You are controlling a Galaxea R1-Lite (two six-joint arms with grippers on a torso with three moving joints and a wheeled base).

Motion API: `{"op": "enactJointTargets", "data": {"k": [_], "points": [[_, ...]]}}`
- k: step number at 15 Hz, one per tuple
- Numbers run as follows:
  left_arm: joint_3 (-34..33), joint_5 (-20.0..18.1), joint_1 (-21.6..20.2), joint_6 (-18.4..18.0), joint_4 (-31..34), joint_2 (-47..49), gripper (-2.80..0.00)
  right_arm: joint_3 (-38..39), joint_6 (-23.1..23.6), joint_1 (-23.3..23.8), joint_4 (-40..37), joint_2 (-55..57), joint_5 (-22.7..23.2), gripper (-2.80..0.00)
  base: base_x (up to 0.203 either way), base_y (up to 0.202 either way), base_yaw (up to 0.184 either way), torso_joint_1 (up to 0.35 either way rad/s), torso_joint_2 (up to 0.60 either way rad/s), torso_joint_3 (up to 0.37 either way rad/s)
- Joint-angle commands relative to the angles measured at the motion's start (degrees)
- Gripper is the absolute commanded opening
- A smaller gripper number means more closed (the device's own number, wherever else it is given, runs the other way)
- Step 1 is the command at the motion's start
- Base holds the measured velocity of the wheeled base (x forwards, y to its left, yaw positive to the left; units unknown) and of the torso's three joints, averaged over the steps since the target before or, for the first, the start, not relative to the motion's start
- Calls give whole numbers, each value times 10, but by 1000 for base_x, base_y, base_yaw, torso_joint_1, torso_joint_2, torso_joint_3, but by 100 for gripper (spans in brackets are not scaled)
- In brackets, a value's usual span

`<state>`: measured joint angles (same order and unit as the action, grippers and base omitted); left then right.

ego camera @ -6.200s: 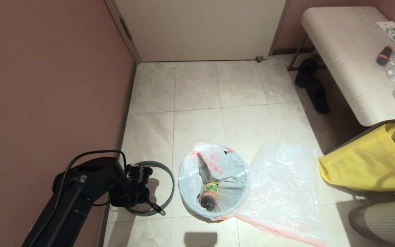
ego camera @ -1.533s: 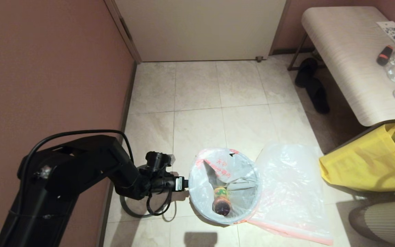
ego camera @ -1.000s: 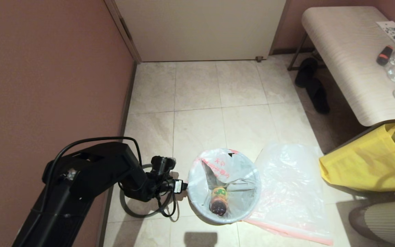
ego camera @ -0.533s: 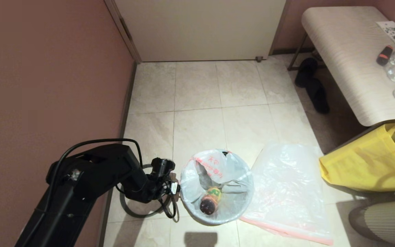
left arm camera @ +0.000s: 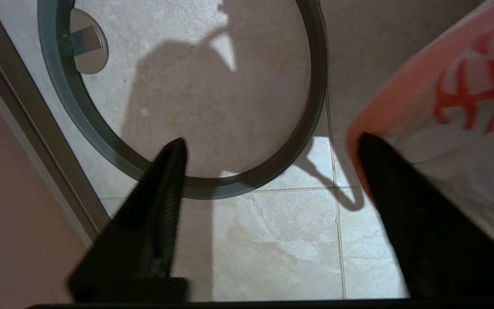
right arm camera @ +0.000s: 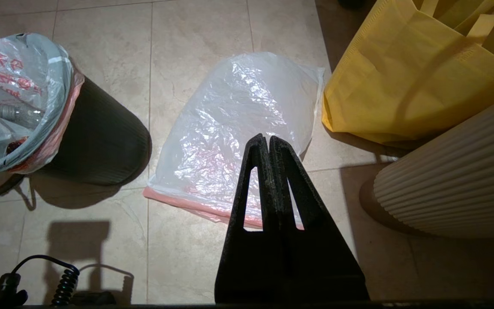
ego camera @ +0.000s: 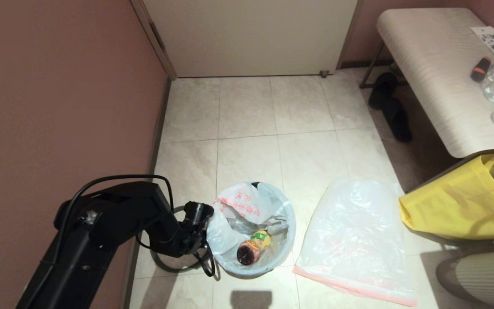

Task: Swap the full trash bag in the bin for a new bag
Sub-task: Place the trash bag on the floor

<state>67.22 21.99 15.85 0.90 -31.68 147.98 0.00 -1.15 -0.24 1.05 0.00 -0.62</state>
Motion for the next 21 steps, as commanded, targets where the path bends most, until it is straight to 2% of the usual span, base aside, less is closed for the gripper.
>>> {"op": "enactJointTargets", "data": {"k": [1, 11, 17, 21], "points": [[-4, 2, 3, 1, -1, -10, -280, 0, 0, 0, 0, 1, 0, -280, 0, 0, 0, 0, 0, 0], [-50, 13, 46, 4, 18, -92, -280, 0, 0, 0, 0, 1, 0, -280, 0, 0, 0, 0, 0, 0], [-147, 16, 50, 12, 18, -198, -280, 0, 0, 0, 0, 0, 0, -280, 0, 0, 0, 0, 0, 0], [-186, 16, 50, 13, 19, -251, -280, 0, 0, 0, 0, 0, 0, -280, 0, 0, 0, 0, 0, 0]]}}
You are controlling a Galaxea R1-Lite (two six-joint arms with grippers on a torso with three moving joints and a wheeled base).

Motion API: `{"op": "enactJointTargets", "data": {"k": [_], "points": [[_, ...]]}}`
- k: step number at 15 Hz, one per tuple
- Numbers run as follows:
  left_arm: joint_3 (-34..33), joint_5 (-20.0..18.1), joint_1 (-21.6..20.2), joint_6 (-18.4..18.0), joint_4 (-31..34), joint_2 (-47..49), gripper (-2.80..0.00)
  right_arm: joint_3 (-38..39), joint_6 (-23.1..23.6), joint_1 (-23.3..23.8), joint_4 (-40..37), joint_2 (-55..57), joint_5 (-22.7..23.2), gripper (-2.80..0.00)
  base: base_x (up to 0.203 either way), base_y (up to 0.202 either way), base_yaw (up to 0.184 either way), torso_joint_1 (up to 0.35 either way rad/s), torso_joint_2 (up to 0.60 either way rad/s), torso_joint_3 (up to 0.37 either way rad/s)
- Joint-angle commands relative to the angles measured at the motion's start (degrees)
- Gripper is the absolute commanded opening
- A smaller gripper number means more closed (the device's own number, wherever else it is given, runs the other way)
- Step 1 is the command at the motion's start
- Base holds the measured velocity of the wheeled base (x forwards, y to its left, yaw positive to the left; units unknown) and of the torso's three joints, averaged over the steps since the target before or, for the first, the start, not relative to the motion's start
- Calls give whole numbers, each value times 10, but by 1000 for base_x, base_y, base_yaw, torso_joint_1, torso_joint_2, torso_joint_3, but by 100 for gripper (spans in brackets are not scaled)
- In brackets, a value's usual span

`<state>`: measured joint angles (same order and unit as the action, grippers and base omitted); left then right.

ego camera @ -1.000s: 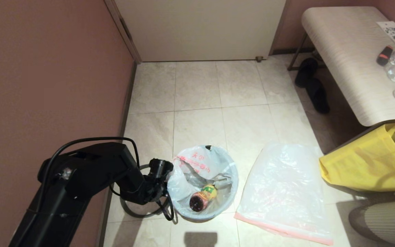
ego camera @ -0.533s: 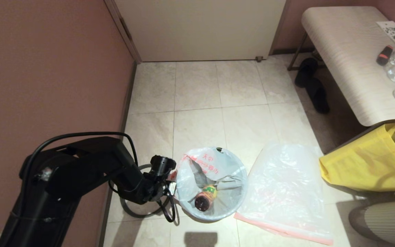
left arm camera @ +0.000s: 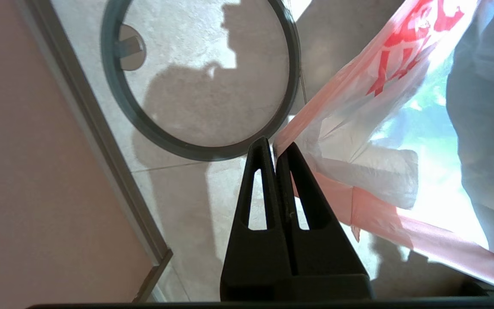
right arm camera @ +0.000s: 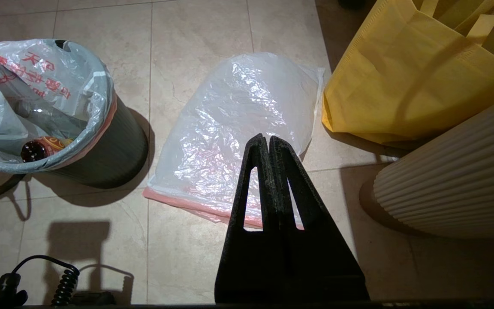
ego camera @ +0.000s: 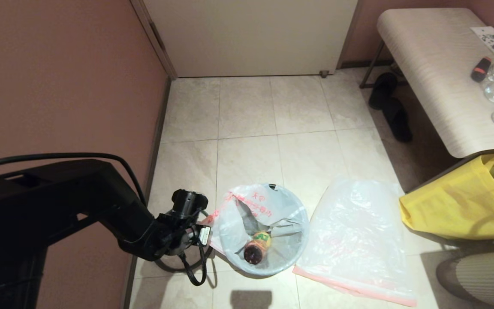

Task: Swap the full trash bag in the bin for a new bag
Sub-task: Place the trash bag on the floor

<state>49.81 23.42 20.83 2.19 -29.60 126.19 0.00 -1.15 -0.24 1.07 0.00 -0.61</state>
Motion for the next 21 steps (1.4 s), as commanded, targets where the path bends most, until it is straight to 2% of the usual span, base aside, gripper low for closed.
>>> {"op": "enactJointTargets", "data": {"k": [1, 4, 6, 9, 11, 13, 14, 17, 20, 21], "points": [[-19, 2, 2, 0, -1, -43, -280, 0, -1, 0, 0, 1, 0, -280, 0, 0, 0, 0, 0, 0], [-32, 0, 10, 6, 10, -77, -280, 0, 0, 0, 0, 0, 0, -280, 0, 0, 0, 0, 0, 0], [-29, -11, 27, 40, 20, -79, -280, 0, -1, 0, 1, 1, 0, -280, 0, 0, 0, 0, 0, 0], [-26, -90, 63, 112, 24, -79, -280, 0, 0, 0, 0, 1, 0, -280, 0, 0, 0, 0, 0, 0], [-12, -144, 71, 157, 44, -79, -280, 0, 0, 0, 1, 1, 0, -280, 0, 0, 0, 0, 0, 0], [3, -226, 66, 207, 59, -80, -280, 0, 0, 0, 0, 0, 0, -280, 0, 0, 0, 0, 0, 0], [5, -255, 62, 216, 59, -83, -280, 0, 0, 0, 0, 1, 0, -280, 0, 0, 0, 0, 0, 0], [8, -310, 47, 221, 56, -88, -280, 0, 0, 0, 1, 0, 0, -280, 0, 0, 0, 0, 0, 0], [11, -332, 45, 232, 56, -89, -280, 0, 0, 0, 0, 0, 0, -280, 0, 0, 0, 0, 0, 0], [14, -351, 41, 232, 56, -89, -280, 0, 0, 0, 1, 1, 0, -280, 0, 0, 0, 0, 0, 0]]}}
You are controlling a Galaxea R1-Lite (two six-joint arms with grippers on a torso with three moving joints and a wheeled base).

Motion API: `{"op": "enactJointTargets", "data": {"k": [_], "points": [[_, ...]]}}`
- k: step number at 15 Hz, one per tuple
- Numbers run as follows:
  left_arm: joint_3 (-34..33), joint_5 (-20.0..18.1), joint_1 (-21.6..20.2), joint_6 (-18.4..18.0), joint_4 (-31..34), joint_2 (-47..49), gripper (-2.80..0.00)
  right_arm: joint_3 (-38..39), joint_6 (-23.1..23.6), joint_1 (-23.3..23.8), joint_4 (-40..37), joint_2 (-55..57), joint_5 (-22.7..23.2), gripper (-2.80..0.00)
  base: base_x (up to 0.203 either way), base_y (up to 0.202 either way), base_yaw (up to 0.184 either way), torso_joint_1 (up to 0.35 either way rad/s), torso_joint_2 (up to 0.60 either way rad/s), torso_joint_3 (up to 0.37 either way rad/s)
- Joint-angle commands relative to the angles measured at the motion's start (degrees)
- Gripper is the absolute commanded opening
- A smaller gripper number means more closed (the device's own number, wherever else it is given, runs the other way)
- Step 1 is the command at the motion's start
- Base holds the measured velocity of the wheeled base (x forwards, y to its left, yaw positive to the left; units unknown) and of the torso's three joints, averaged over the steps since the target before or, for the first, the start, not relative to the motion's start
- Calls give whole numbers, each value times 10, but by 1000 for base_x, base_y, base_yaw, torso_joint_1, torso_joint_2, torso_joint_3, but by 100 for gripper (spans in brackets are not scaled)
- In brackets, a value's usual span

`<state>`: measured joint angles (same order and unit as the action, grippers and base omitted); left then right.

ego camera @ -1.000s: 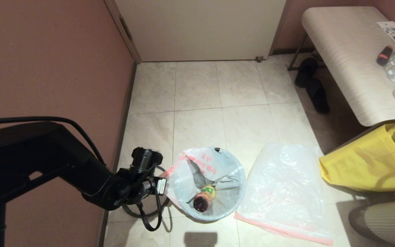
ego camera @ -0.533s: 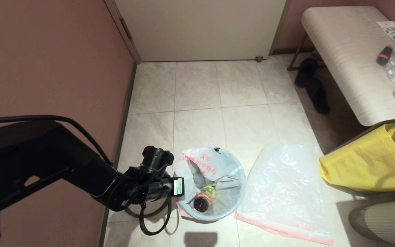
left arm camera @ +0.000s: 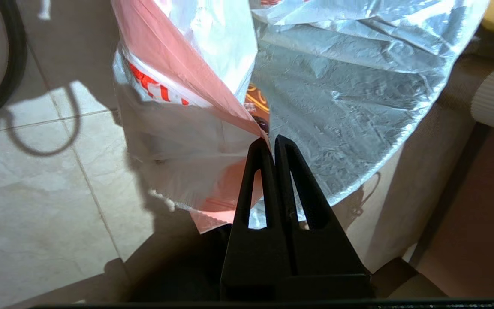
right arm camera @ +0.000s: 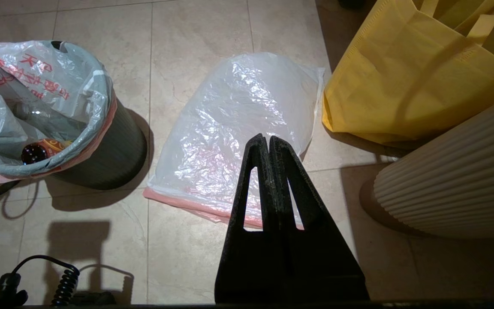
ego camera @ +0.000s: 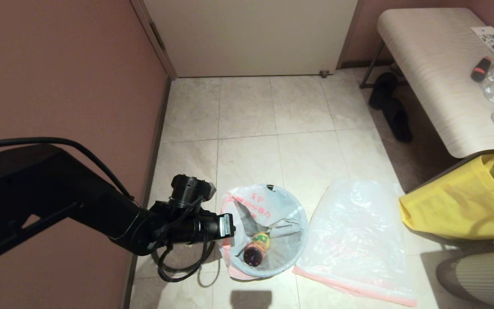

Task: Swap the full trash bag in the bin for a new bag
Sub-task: Place the trash bag on the floor

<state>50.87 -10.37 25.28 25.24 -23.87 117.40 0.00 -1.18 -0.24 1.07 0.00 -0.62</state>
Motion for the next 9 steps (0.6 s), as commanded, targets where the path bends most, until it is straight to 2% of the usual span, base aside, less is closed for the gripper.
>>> {"op": "enactJointTargets", "data": {"k": [1, 3, 4, 8, 9], "points": [[9, -42, -10, 2, -1, 0, -280, 0, 0, 0, 0, 0, 0, -280, 0, 0, 0, 0, 0, 0], [24, -106, -27, 1, -1, 5, -280, 0, 0, 0, 0, 1, 0, -280, 0, 0, 0, 0, 0, 0], [30, -151, -36, 0, -1, 9, -280, 0, 0, 0, 0, 1, 0, -280, 0, 0, 0, 0, 0, 0], [49, -372, -81, -3, -2, 20, -280, 0, 0, 0, 0, 1, 0, -280, 0, 0, 0, 0, 0, 0], [52, -413, -88, -4, -2, 24, -280, 0, 0, 0, 1, 1, 0, -280, 0, 0, 0, 0, 0, 0]]}}
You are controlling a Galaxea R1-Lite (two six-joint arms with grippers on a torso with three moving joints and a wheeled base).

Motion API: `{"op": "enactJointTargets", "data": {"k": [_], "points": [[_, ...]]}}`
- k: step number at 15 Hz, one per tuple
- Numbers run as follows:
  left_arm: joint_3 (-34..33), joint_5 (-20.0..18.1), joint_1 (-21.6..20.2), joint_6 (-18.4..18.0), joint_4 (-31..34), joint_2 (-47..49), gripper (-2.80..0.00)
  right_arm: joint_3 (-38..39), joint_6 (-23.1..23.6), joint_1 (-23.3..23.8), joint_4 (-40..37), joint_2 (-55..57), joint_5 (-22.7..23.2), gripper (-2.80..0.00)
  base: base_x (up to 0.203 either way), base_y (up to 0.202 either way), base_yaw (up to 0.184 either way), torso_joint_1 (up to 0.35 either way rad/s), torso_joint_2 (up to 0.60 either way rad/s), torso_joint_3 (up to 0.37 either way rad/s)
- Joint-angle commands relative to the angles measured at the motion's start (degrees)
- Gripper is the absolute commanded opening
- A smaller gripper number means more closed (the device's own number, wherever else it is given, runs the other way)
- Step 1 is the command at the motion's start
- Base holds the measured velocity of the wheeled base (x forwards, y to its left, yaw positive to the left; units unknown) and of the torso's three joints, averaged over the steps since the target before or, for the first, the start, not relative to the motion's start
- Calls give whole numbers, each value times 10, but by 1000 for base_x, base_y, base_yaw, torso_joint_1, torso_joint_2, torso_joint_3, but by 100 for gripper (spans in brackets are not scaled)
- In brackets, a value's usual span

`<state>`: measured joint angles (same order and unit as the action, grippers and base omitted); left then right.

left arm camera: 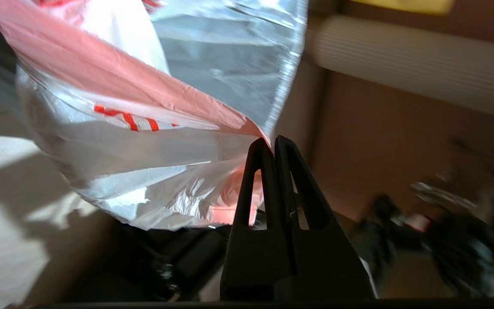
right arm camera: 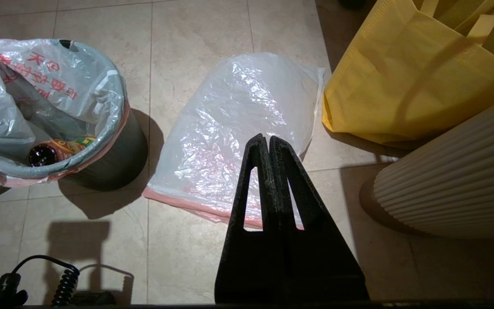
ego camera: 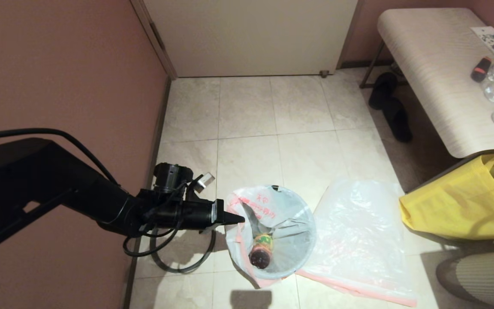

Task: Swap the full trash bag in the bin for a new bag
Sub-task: Place the trash bag on the floor

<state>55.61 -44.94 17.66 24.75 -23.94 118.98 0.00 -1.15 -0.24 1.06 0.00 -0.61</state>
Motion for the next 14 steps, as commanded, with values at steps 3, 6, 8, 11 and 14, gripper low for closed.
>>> {"op": "enactJointTargets", "data": {"k": [3, 6, 8, 11, 14], "points": [[6, -186, -32, 5, -16, 10, -280, 0, 0, 0, 1, 1, 0, -280, 0, 0, 0, 0, 0, 0], [-1, -277, -60, 6, -18, 11, -280, 0, 0, 0, 1, 0, 0, -280, 0, 0, 0, 0, 0, 0], [-12, -316, -79, 3, -20, 17, -280, 0, 0, 0, 0, 1, 0, -280, 0, 0, 0, 0, 0, 0], [-31, -338, -99, 1, -41, 19, -280, 0, 0, 0, 1, 1, 0, -280, 0, 0, 0, 0, 0, 0], [-68, -337, -117, 1, -65, 5, -280, 0, 0, 0, 0, 0, 0, -280, 0, 0, 0, 0, 0, 0]]}}
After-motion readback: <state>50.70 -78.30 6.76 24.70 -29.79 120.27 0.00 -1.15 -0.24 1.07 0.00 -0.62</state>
